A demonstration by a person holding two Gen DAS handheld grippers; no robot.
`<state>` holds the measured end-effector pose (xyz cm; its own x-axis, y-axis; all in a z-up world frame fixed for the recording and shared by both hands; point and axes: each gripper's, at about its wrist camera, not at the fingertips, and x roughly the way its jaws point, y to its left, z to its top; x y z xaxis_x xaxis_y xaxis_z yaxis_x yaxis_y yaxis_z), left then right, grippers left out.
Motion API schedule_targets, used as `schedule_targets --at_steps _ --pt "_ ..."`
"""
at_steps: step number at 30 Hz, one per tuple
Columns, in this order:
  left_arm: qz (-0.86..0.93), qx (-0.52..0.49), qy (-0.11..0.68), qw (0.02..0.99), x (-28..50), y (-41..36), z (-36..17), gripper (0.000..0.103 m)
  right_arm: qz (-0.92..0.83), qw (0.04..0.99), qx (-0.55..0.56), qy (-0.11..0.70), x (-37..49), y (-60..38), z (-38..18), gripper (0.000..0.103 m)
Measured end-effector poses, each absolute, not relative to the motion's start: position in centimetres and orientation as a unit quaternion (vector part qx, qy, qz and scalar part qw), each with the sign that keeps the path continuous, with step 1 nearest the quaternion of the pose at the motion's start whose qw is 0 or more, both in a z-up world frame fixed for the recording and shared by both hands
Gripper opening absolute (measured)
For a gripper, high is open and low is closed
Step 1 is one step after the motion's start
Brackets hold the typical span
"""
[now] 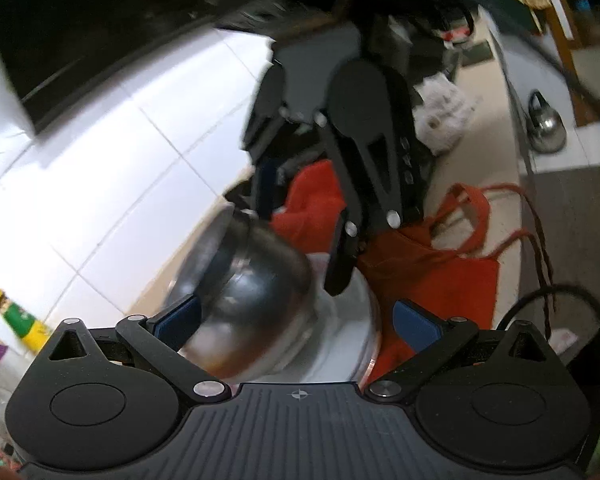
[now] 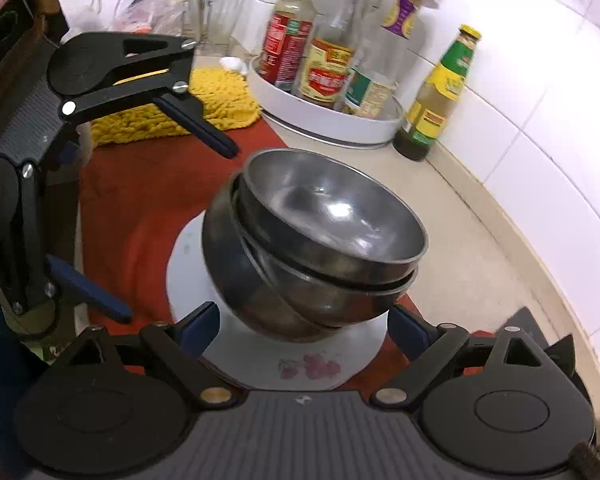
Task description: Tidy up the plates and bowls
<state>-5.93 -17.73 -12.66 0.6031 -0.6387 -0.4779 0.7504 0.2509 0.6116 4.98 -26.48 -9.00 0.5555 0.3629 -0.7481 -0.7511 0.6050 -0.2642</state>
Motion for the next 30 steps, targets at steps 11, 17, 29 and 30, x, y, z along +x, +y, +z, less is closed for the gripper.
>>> schedule_targets --at_steps 11,17,29,30 --pt "-0.45 0.442 0.063 0.773 -7.9 -17.5 -14.2 0.103 0.332 0.836 -0.281 0.334 3.7 -26.3 -8.8 0.086" --pt "-0.445 0.469 0.061 0.76 -7.2 -18.3 -15.9 0.103 0.323 0.835 -0.289 0.338 3.7 -25.6 -9.2 0.087" --pt "-0.425 0.342 0.137 0.827 -5.8 -15.3 -12.3 0.103 0.276 0.872 -0.217 0.34 1.8 -27.9 -8.7 0.086" --pt "-0.417 0.32 0.149 0.838 -5.5 -14.9 -11.8 0.103 0.27 0.877 -0.209 0.338 1.5 -28.0 -8.6 0.087"
